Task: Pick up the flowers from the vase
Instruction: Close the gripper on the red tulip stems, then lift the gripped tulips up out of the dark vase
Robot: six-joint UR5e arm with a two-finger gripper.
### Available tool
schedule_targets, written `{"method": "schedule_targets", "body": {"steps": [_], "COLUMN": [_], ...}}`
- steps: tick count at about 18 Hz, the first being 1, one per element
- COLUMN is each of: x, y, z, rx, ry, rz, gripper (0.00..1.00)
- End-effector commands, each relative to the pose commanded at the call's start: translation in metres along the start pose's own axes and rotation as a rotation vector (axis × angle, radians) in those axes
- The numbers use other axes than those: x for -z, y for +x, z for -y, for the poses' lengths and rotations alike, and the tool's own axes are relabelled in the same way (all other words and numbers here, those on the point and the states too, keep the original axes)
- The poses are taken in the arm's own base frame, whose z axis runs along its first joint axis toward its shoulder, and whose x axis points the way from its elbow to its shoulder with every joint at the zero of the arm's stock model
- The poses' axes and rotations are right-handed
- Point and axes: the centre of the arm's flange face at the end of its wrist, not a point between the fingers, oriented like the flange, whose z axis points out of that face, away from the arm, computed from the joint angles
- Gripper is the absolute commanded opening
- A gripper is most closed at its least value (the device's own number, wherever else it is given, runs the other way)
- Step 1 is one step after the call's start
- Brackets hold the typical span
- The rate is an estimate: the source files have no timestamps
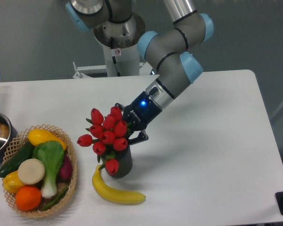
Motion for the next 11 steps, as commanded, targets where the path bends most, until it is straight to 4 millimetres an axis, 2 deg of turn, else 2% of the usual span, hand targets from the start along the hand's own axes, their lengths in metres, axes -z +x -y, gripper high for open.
{"method": "schedule_targets", "body": {"steps": [7,11], "x": [0.009,0.024], "y": [0.001,0.001], "z": [0.012,0.026], "rx": [0.015,0.018], "ry": [0.041,0.105], "rz": [0.011,0.029], "gripper": [0.35,0.35]}}
